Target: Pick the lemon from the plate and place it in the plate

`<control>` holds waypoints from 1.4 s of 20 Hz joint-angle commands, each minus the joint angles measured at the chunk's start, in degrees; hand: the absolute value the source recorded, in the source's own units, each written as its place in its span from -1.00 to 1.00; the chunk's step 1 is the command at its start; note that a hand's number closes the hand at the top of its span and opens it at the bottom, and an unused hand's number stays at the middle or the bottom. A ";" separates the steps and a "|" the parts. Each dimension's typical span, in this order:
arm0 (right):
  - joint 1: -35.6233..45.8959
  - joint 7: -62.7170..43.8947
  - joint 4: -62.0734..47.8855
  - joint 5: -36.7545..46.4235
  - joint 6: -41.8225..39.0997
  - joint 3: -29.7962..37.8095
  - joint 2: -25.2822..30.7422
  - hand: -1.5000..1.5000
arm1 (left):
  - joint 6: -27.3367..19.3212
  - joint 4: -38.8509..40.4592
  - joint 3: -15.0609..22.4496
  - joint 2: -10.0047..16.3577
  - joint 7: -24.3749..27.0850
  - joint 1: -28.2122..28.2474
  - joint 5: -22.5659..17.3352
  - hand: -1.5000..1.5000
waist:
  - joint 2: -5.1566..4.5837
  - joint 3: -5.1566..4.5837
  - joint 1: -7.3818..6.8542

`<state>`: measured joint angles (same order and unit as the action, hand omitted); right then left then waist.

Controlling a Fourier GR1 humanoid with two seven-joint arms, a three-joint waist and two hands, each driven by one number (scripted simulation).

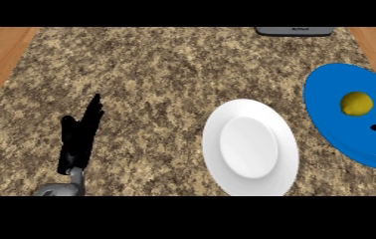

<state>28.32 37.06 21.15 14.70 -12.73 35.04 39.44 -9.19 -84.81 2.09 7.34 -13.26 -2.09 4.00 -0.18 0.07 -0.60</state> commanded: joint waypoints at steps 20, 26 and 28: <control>-4.72 7.60 -11.60 -2.59 2.32 0.75 9.82 -1.00 | 1.51 -4.46 0.57 -1.40 -2.33 2.83 0.82 0.00 | -0.28 0.21 -0.83; -4.26 7.86 -11.64 -3.37 5.68 0.65 7.63 -1.00 | 1.25 0.83 -0.73 -2.05 1.57 0.83 1.06 0.00 | -0.32 0.17 -0.65; -5.47 8.29 -12.64 -5.08 4.86 2.54 9.42 -1.00 | 2.12 2.25 -1.87 -1.17 1.56 -0.99 0.34 0.00 | -0.43 0.23 -0.63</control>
<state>23.51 44.78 9.44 11.03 -8.64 36.20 48.23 -7.55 -83.98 0.76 6.14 -12.91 -2.72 4.69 -0.49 0.25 -1.09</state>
